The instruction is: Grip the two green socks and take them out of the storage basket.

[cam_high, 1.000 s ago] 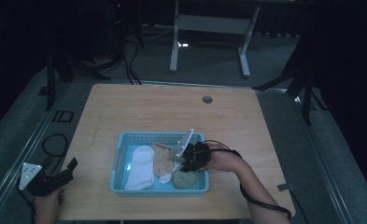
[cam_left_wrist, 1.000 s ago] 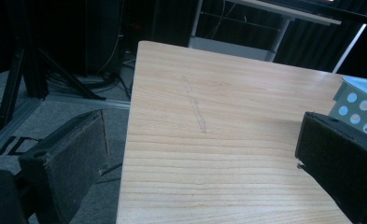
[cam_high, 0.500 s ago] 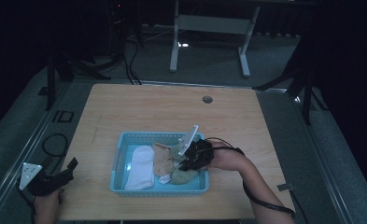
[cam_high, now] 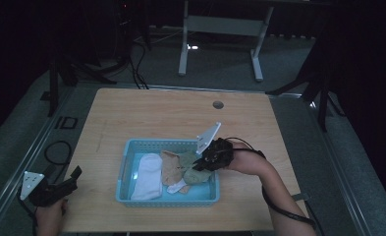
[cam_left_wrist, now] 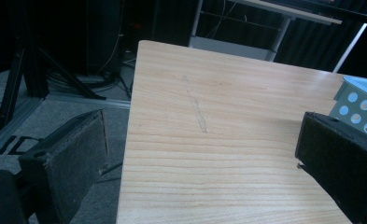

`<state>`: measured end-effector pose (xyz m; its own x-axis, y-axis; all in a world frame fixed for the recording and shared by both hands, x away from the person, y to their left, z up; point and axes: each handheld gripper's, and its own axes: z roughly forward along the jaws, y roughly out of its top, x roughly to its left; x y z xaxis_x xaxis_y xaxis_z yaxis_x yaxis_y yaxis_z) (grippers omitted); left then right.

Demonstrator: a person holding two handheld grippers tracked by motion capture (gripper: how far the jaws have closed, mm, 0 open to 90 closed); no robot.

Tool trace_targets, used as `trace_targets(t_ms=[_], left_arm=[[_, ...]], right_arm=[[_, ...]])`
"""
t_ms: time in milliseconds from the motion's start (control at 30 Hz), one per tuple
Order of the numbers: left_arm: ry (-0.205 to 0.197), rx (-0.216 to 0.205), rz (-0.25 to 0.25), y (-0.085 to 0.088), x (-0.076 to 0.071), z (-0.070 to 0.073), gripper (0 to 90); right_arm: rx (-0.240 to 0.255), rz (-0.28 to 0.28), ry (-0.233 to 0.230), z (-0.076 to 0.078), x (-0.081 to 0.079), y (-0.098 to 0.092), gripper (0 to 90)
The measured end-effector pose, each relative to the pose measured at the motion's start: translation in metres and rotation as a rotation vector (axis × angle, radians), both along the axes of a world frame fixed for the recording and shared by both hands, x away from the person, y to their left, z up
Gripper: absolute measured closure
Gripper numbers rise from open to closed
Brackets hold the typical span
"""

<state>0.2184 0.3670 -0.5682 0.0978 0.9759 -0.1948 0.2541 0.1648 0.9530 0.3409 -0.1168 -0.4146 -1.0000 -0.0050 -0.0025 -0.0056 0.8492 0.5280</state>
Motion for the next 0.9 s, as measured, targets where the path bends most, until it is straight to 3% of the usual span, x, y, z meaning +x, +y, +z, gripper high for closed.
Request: trace_targets(t_ms=[233, 567, 900], left_arm=[[0.001, 0.0, 0.0, 0.0, 0.0, 0.0, 2.4], [0.001, -0.002, 0.001, 0.0, 0.0, 0.0, 2.4], [0.002, 0.001, 0.001, 0.0, 0.0, 0.0, 2.4]], right_arm=[[0.046, -0.02, -0.023, 0.015, 0.002, -0.01, 84.0], [0.051, -0.092, -0.059, 0.027, 0.007, -0.026, 84.0], [0.123, -0.211, -0.103, 0.04, 0.017, -0.066, 84.0]])
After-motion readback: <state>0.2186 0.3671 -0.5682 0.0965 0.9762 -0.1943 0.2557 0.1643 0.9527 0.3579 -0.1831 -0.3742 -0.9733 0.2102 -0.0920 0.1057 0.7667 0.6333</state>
